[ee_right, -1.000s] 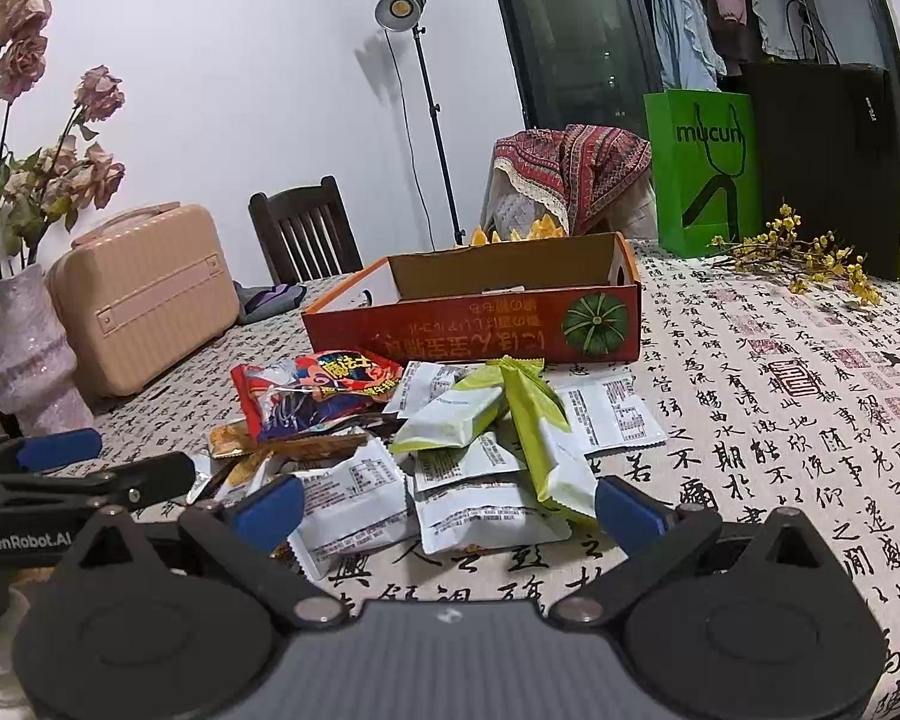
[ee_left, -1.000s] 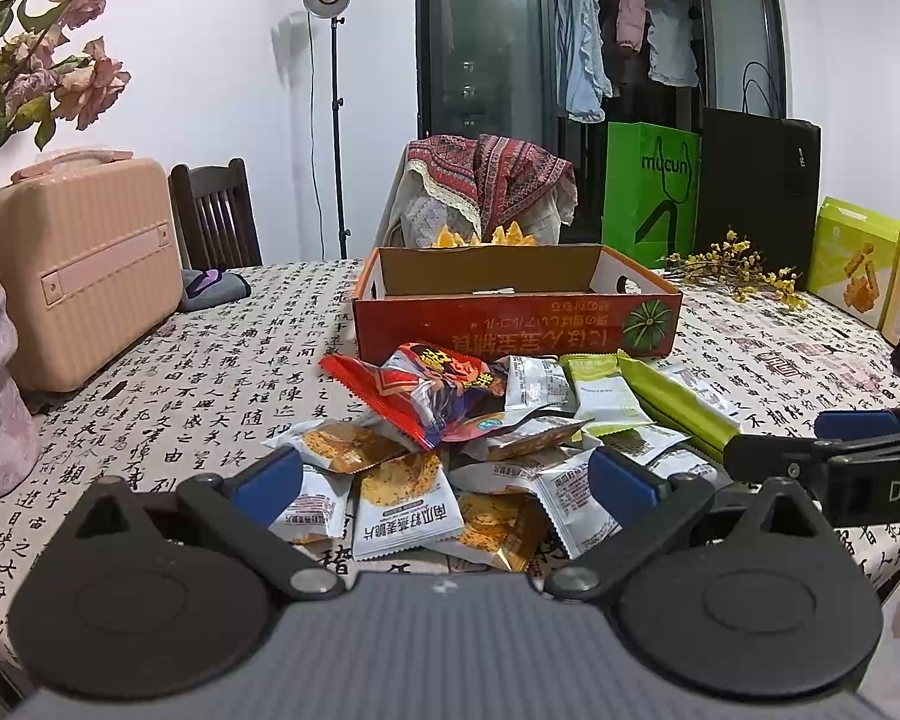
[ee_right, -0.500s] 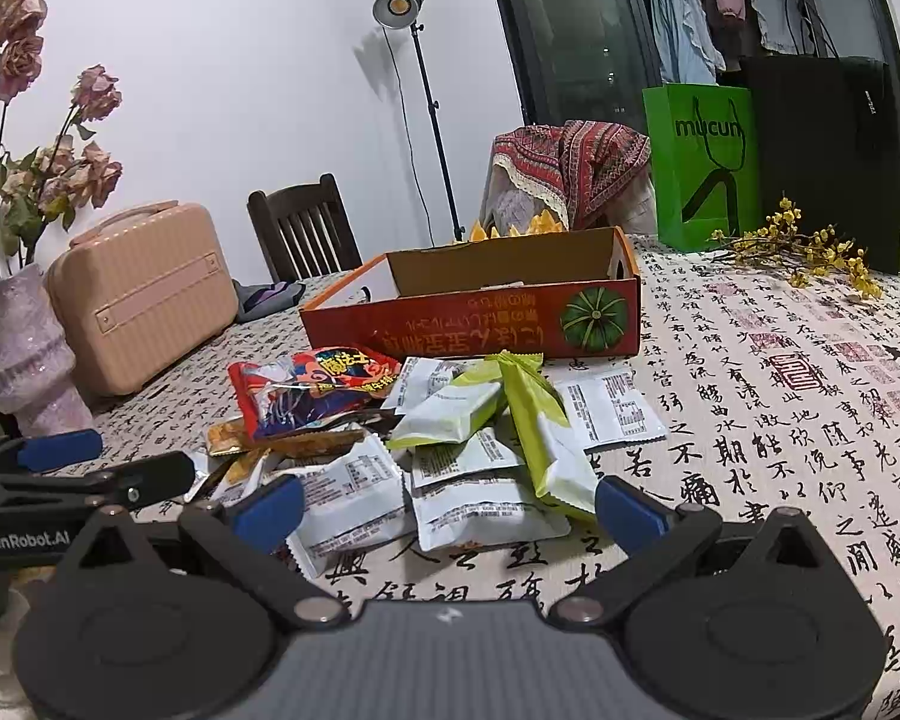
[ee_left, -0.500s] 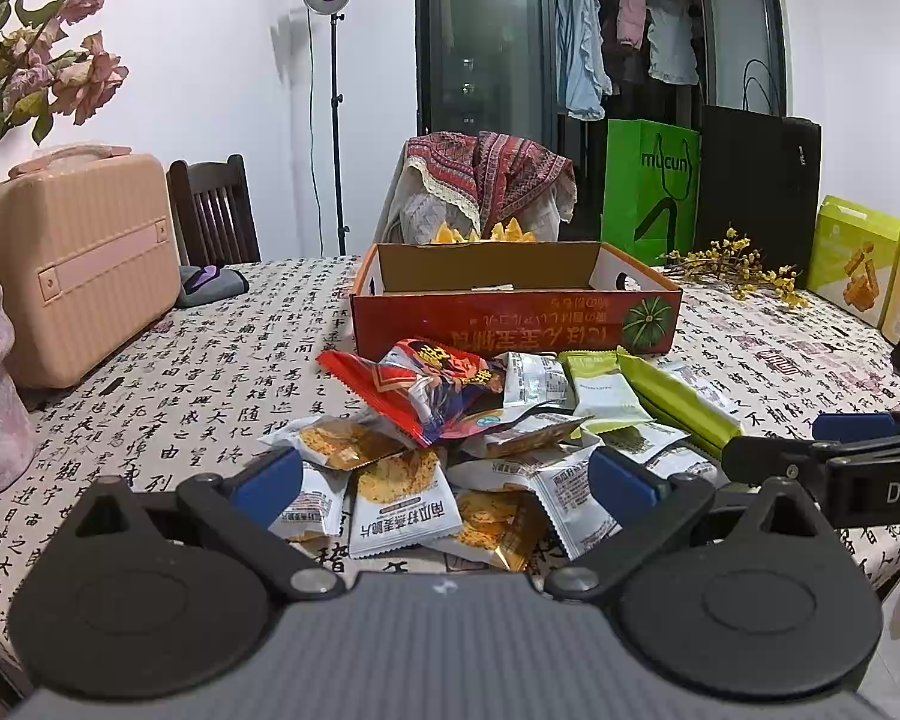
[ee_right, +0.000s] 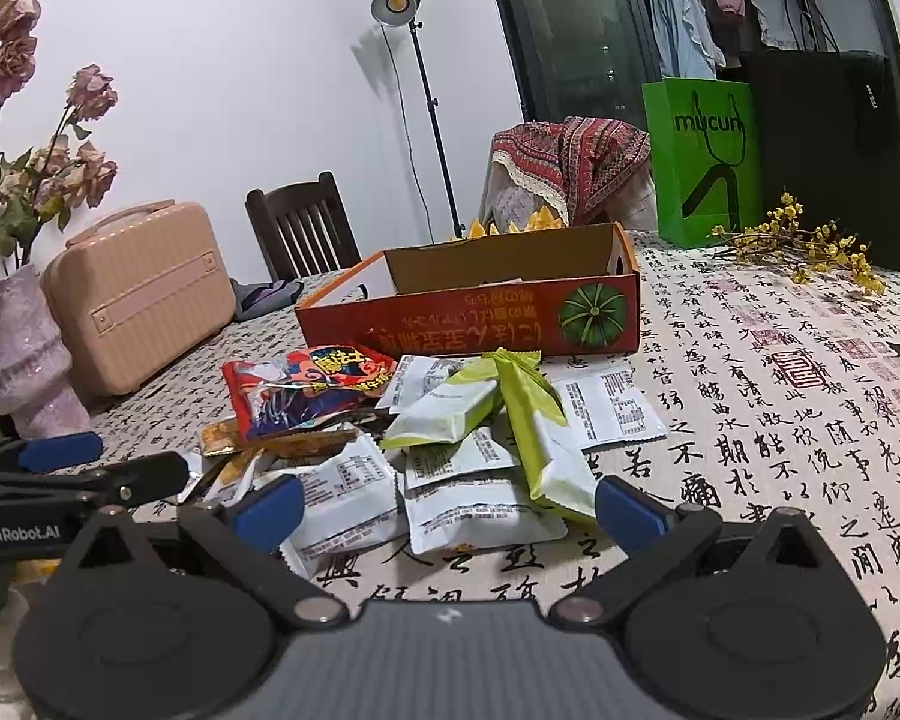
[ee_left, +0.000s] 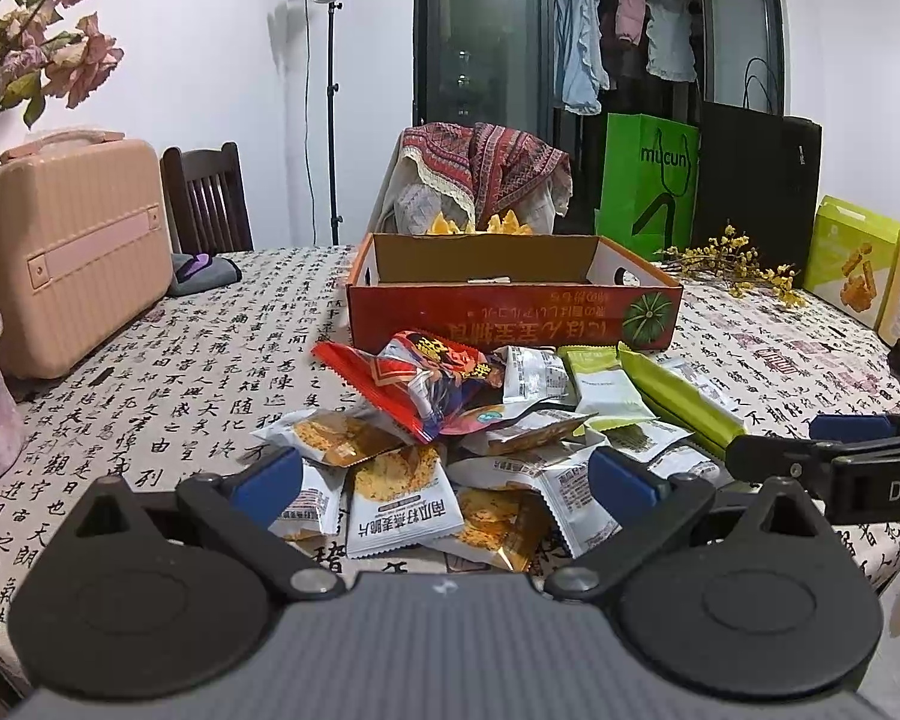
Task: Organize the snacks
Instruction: 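Grasp the green-and-white snack bar with the right gripper while the left gripper grasps the red-and-blue chip bag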
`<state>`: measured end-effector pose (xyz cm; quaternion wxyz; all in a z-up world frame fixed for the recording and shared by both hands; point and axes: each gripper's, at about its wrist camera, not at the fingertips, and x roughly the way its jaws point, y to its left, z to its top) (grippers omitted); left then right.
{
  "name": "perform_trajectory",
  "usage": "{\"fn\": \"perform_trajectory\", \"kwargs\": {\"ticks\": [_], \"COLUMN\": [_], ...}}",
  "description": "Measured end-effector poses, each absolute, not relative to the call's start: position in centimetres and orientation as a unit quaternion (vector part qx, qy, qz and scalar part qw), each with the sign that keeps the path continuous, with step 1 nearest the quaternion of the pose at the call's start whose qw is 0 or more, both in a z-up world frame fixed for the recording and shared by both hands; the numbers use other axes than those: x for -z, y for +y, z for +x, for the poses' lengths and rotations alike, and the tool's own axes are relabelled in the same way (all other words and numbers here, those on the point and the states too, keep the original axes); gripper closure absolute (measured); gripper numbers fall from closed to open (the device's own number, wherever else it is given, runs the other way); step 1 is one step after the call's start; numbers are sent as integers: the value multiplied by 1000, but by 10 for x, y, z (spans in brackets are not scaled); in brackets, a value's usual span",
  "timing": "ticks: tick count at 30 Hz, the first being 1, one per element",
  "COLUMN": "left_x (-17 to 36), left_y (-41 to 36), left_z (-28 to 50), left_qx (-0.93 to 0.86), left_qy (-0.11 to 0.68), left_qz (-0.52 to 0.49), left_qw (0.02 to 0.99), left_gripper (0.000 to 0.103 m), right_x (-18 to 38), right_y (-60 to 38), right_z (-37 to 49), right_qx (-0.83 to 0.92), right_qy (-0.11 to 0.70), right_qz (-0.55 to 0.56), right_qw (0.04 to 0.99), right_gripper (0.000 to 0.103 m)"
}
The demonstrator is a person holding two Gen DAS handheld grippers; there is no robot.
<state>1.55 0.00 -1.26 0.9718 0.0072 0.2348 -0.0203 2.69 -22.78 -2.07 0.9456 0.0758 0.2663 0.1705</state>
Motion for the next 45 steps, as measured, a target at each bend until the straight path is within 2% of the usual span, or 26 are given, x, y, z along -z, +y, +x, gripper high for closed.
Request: {"fn": "perform_trajectory", "kwargs": {"ticks": [7,10,13,15,20,25,27,28,35,45], "left_x": [15,14,13,13,17,18,18,18,12,6], "left_y": [7,11,14,16,15,17,20,21,27,14], "left_z": [35,46,58,65,76,81,81,82,91,145], "left_qx": [14,6,3,3,9,13,17,19,17,41], "left_qy": [245,246,246,246,253,255,254,255,249,275], "left_qz": [6,5,0,-2,-2,-1,2,4,19,92], "left_qw": [969,969,969,969,967,967,967,967,968,956], "left_gripper": [0,0,0,0,0,0,0,0,0,0], "right_x": [25,26,26,27,32,38,42,44,39,24], "right_y": [-230,-234,-237,-236,-230,-221,-221,-223,-234,-259], "right_z": [51,65,83,94,126,147,154,155,149,134], "right_qx": [-158,-152,-143,-139,-155,-154,-153,-152,-156,-149], "right_qy": [275,280,287,293,329,346,357,361,342,290], "right_qz": [71,72,61,46,29,14,15,15,41,109], "right_qw": [946,945,945,945,931,925,921,920,926,939], "right_gripper": [0,5,16,31,48,58,70,73,82,83]}}
